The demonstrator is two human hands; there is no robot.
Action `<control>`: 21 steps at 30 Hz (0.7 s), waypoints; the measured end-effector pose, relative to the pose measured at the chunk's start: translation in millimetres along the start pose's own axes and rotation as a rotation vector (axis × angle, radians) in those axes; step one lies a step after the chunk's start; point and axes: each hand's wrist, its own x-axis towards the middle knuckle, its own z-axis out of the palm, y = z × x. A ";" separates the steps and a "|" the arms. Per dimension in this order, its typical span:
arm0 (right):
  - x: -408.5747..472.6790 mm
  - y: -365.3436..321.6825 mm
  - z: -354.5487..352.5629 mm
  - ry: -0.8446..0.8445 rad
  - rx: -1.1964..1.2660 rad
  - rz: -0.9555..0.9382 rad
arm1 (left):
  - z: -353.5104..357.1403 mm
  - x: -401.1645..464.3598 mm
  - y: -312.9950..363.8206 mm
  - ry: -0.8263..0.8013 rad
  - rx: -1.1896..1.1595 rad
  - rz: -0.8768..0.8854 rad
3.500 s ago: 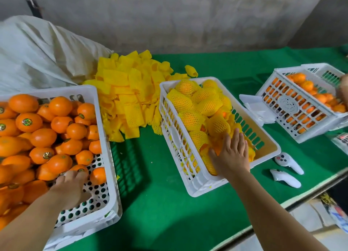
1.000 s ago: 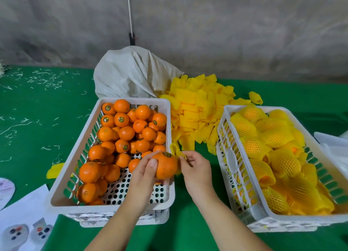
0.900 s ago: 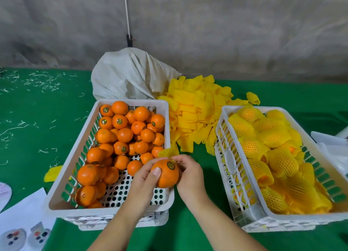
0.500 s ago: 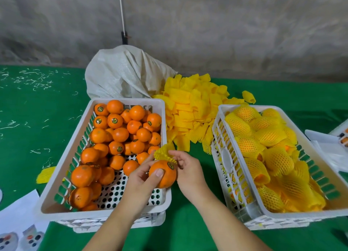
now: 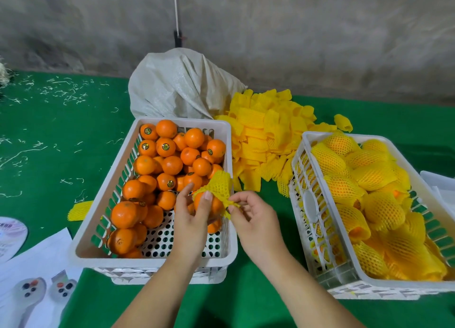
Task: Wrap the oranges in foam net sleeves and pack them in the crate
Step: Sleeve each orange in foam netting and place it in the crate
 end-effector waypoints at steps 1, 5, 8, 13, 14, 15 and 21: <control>-4.0 -0.5 5.5 -0.016 -0.006 -0.015 | -0.8 1.1 -0.3 -0.010 -0.017 -0.023; -7.1 -1.8 15.9 0.008 -0.019 -0.077 | -4.7 0.1 3.1 -0.275 -0.172 -0.116; 2.0 -2.6 7.5 0.047 -0.050 -0.088 | -5.2 0.0 2.2 -0.338 -0.200 -0.135; 15.1 -4.8 -7.3 0.071 -0.008 0.001 | 1.9 -0.5 4.1 -0.134 -0.196 -0.107; 15.9 -4.8 -8.9 0.084 0.002 0.013 | 2.2 -0.5 4.4 -0.113 -0.171 -0.095; 15.9 -4.8 -9.9 0.093 0.016 0.026 | 2.5 -0.7 4.3 -0.095 -0.143 -0.079; 12.1 -3.1 0.1 0.153 0.202 0.168 | 5.1 -0.6 5.5 0.032 0.032 -0.023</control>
